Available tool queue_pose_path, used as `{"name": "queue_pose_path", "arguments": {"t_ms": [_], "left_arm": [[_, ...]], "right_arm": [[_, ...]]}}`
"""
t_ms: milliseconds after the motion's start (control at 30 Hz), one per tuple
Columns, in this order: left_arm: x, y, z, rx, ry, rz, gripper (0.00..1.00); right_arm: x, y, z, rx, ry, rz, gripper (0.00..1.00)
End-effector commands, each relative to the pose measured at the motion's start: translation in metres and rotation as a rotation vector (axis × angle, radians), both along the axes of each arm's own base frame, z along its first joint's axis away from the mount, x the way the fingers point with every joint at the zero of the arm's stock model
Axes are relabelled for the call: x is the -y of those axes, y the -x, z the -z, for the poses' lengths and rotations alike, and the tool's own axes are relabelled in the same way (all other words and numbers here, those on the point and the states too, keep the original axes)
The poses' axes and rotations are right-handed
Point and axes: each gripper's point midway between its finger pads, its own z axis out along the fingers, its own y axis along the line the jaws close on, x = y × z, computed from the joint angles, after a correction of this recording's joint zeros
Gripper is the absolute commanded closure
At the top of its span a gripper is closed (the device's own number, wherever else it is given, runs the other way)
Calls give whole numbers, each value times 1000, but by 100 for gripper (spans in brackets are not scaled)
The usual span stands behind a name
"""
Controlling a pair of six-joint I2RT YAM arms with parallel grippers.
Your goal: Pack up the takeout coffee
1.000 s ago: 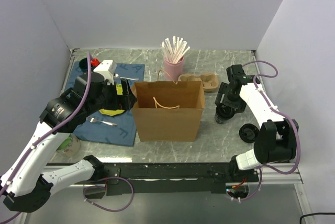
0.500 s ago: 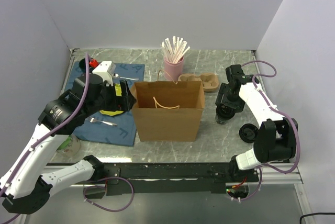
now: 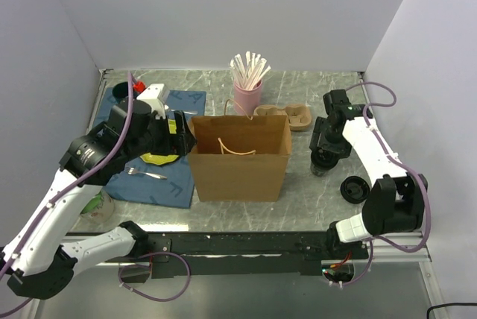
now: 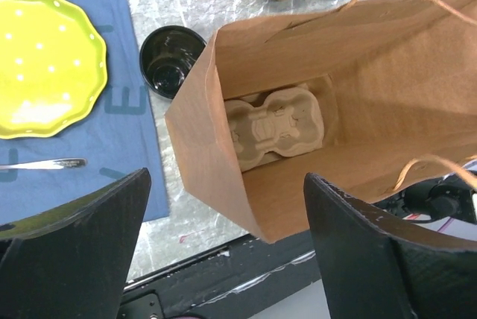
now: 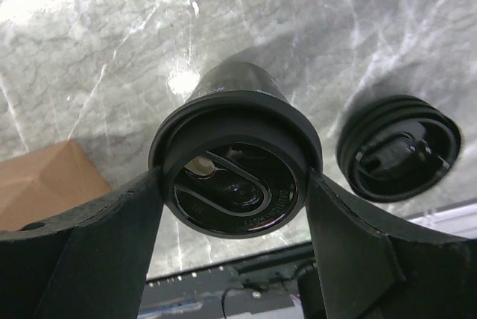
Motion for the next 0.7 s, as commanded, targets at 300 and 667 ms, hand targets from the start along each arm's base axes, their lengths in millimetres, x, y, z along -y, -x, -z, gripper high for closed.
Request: {"name": "queue_pose_path", "arguments": {"t_ms": [300, 667], "left_arm": [[7, -24, -5, -42, -18, -75, 28], [9, -45, -1, -72, -60, -132, 40]], "right_arm": [[-30, -7, -209, 506, -62, -267, 33], [-120, 61, -337, 859, -377, -667, 36]]}}
